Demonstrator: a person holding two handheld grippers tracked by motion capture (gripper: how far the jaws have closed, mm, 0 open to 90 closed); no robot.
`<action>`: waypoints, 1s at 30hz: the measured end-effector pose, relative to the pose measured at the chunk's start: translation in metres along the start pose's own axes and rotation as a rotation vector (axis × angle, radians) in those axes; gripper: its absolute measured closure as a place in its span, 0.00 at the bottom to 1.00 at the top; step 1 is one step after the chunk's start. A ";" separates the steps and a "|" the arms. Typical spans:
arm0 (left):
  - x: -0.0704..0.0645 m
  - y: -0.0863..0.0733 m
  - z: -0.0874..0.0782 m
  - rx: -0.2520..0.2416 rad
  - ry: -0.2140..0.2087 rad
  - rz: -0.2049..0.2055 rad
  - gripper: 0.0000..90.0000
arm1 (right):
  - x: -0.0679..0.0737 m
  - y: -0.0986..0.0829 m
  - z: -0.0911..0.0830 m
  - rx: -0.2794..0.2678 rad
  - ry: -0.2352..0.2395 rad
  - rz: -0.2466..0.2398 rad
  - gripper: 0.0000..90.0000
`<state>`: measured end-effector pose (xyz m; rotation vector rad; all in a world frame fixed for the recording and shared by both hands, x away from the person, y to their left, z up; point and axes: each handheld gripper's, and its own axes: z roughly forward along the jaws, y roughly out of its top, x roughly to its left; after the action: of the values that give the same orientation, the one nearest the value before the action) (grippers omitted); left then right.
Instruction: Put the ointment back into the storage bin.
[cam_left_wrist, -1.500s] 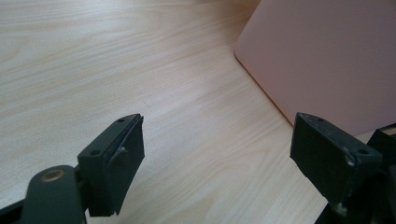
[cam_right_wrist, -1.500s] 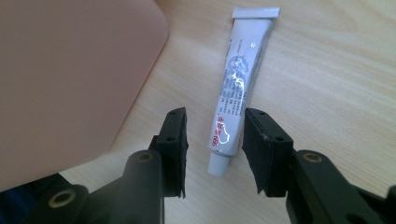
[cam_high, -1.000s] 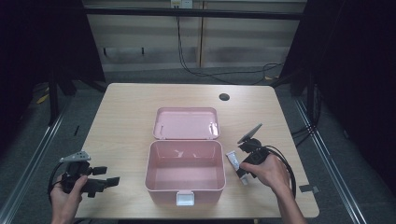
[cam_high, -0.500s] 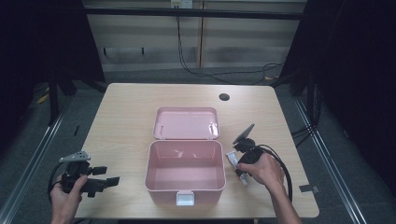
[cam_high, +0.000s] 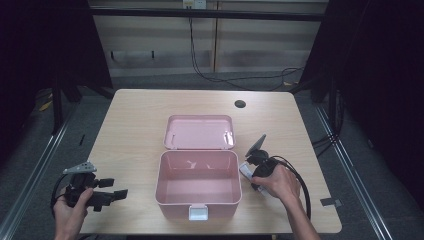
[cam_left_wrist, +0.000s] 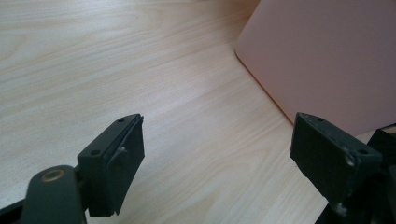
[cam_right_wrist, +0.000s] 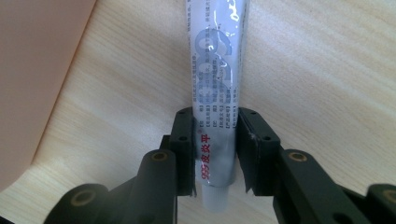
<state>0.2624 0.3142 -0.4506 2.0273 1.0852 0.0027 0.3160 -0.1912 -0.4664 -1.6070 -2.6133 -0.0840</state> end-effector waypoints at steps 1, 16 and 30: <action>0.000 0.000 0.000 -0.004 0.001 -0.003 0.20 | 0.000 0.000 0.000 0.006 -0.002 -0.009 0.78; 0.000 -0.001 -0.001 0.000 0.004 0.001 0.20 | -0.002 -0.006 -0.010 0.000 0.001 -0.048 0.80; 0.000 -0.001 -0.001 -0.002 0.005 -0.001 0.20 | -0.004 -0.015 -0.019 0.026 -0.002 -0.075 0.80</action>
<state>0.2614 0.3148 -0.4504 2.0263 1.0886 0.0085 0.3051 -0.2035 -0.4482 -1.5022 -2.6644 -0.0524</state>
